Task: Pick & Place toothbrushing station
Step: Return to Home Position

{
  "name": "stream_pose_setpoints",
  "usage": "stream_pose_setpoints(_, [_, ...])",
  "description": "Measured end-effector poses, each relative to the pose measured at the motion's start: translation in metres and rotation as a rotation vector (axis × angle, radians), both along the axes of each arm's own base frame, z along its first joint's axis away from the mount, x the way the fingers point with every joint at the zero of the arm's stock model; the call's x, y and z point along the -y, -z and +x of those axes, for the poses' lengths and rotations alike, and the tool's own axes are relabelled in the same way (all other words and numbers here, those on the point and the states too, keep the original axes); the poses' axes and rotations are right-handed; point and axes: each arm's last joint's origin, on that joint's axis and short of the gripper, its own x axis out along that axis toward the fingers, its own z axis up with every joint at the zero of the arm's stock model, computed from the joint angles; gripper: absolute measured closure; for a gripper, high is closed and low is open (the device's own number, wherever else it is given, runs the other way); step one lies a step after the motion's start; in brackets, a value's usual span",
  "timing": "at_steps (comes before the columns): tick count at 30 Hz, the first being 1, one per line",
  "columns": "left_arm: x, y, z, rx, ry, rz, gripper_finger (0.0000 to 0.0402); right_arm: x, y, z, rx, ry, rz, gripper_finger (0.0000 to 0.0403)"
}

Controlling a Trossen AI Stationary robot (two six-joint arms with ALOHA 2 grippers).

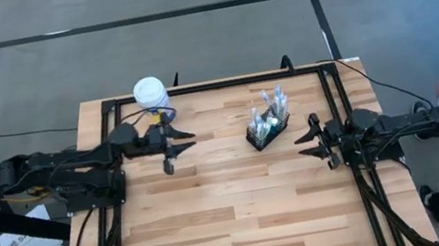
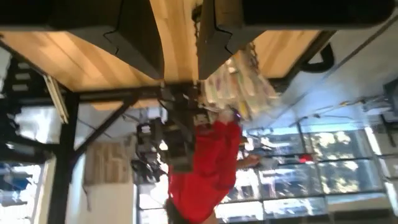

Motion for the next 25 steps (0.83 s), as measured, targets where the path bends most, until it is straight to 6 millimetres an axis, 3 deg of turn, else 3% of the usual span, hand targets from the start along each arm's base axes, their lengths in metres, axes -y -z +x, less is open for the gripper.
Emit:
stream_pose_setpoints(4, [0.006,0.0,-0.026,0.076,-0.016,-0.017,0.032,0.0,0.001,0.0,-0.017,0.0,0.054,0.0249])
stream_pose_setpoints(12, [0.015,0.03,-0.059,0.101,0.001,-0.068,0.0336,0.0,0.001,0.0,-0.022,-0.002,0.093,0.0249])
stream_pose_setpoints(22, [0.018,0.069,-0.076,0.05,-0.026,-0.16,0.0351,0.0,0.001,0.0,-0.022,-0.003,0.093,0.0249])
stream_pose_setpoints(25, [0.017,0.071,-0.076,0.025,-0.029,-0.185,0.0355,0.0,0.001,0.0,-0.023,-0.003,0.093,0.0249])
